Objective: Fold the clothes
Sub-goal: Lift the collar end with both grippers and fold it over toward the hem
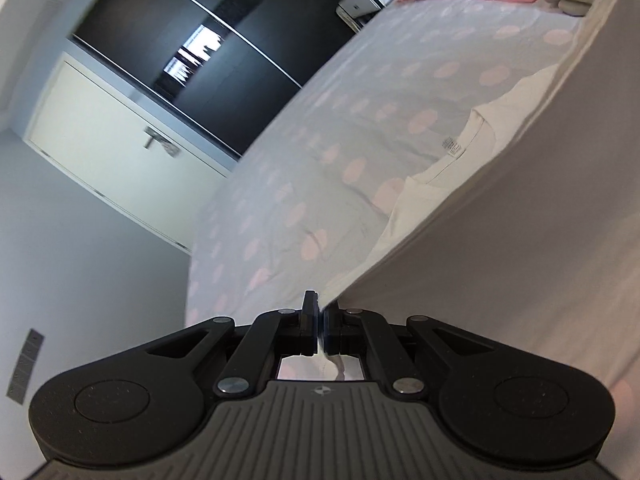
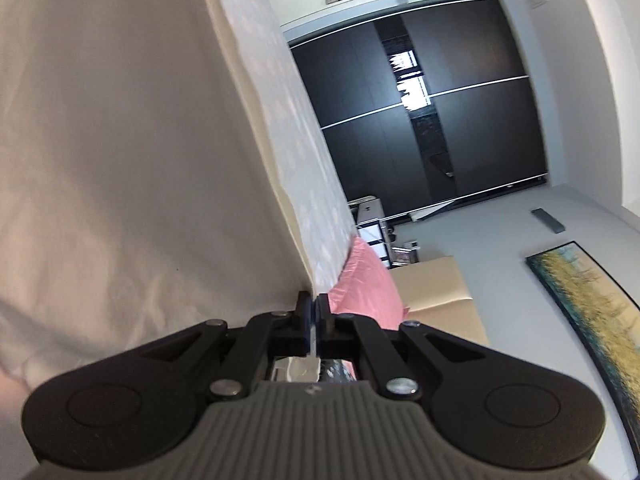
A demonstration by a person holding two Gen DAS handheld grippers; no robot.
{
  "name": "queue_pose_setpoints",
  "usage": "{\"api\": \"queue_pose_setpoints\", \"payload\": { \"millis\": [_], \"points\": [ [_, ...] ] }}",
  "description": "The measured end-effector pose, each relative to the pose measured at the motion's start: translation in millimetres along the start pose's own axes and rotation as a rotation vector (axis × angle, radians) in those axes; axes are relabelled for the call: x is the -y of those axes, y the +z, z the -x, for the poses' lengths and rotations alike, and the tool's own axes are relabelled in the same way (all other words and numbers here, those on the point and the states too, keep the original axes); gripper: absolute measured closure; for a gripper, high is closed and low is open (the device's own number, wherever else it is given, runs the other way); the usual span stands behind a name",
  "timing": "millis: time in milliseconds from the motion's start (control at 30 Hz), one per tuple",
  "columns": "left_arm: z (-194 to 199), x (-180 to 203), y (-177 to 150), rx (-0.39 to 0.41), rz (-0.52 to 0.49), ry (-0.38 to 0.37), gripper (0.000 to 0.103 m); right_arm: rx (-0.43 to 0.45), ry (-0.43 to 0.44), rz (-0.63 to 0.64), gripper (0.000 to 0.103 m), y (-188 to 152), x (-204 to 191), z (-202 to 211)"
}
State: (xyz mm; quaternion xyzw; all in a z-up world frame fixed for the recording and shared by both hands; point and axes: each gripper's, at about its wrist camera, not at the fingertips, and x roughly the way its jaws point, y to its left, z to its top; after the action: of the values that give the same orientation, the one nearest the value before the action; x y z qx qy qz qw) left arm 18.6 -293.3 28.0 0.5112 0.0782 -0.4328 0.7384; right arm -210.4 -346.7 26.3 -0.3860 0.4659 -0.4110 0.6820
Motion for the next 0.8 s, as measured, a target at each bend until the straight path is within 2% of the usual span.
{"api": "queue_pose_setpoints", "payload": {
  "millis": [200,400,633,800],
  "points": [
    [-102,3,15,-0.124,0.021,-0.075,0.102,-0.094,0.137,-0.093,0.101,37,-7,-97],
    [-175,4,31,-0.187,0.052,-0.093,0.102,-0.157,0.156,-0.092,0.102,61,-31,-171],
    [-229,5,40,-0.197,0.097,-0.145,0.102,-0.258,0.219,-0.122,0.102,67,-52,-236],
    [-246,16,41,-0.198,0.118,-0.137,0.101,-0.284,0.244,-0.161,0.101,66,-64,-263]
  ]
}}
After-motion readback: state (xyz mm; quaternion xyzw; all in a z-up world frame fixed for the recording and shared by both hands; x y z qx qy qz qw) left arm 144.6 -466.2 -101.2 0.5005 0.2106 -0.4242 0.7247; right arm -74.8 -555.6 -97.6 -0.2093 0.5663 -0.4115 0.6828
